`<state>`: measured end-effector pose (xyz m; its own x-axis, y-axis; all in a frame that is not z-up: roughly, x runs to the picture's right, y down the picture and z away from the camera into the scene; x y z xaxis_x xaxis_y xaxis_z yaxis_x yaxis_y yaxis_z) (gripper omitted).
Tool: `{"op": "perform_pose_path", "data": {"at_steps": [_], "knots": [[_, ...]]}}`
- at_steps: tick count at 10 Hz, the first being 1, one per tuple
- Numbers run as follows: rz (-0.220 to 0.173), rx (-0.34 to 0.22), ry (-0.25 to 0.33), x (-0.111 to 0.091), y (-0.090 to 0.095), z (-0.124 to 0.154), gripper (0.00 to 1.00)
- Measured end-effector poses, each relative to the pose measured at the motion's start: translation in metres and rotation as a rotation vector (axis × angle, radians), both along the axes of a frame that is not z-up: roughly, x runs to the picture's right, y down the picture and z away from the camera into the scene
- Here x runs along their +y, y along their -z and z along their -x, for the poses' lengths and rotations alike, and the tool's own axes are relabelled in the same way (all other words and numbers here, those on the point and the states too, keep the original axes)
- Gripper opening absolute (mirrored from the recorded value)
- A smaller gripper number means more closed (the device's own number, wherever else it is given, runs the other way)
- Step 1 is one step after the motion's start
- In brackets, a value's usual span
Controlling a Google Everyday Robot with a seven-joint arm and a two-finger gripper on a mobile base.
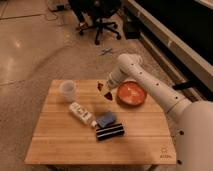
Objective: Place the pepper in the ceramic cup
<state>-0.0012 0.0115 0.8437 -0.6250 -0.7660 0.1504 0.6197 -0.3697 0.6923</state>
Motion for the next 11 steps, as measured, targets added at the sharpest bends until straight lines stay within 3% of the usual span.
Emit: {"op": "perform_pose_path", "data": {"at_steps": [4,8,11], "knots": [[-0.014,0.006,-0.001,-0.003,-0.004,0.0,0.0],[-0.167,-0.035,-0.02,-0.052,-0.021,0.023,0.0],[-0.231,-0.117,-0.002,-0.073,-0.019,0.061,0.0]]}}
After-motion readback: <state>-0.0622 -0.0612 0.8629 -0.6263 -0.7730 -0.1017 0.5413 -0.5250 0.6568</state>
